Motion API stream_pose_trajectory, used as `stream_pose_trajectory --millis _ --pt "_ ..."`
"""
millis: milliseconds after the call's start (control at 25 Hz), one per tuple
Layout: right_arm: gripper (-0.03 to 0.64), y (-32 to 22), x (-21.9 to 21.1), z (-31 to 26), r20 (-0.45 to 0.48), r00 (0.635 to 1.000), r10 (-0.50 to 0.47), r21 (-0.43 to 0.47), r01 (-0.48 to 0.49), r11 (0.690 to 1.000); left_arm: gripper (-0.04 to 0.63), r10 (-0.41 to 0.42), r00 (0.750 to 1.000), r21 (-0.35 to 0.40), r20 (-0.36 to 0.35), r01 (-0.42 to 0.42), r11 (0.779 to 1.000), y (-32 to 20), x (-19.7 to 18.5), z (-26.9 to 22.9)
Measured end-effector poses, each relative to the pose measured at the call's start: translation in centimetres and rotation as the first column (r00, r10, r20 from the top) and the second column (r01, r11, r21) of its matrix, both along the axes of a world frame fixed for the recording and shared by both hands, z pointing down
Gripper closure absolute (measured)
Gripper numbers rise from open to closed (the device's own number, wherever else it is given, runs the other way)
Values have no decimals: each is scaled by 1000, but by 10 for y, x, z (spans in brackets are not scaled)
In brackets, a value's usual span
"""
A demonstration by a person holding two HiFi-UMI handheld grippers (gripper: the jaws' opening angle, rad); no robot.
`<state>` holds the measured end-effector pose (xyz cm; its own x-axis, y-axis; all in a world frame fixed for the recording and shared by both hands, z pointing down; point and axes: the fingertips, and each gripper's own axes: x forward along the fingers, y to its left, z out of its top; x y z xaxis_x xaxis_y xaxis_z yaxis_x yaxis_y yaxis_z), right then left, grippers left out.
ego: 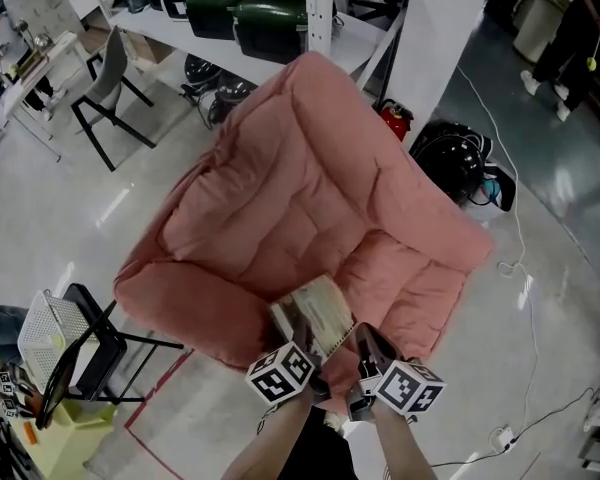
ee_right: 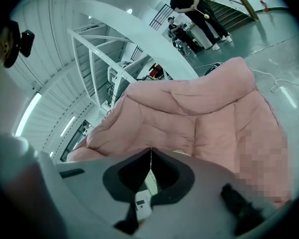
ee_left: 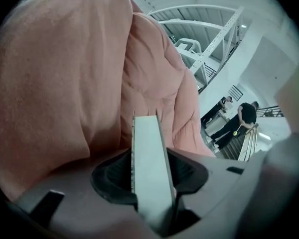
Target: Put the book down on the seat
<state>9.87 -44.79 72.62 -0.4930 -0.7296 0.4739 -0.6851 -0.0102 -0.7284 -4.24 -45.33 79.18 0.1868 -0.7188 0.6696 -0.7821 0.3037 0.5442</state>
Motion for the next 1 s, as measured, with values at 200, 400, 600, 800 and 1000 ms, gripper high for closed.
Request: stream_pose_trajectory --millis 200,400,600,800,1000 --pt "604 2 -1 -1 7 1000 4 -2 -3 1000 419 -4 1000 -4 -3 4 1000 0 -1 0" --pt "604 6 -2 -6 7 1000 -11 -3 11 1000 373 -11 999 14 -32 12 1000 -1 2 -6" --pt "604 14 -9 -16 20 999 -29 3 29 1000 367 -26 998 23 -53 27 999 7 -1 -16" --pt "604 24 -13 -28 33 999 -38 11 38 999 367 -34 998 31 -56 36 999 18 -7 -27" --pt "604 37 -14 -40 31 998 -50 23 50 998 367 -35 998 38 -45 36 999 34 -13 -38"
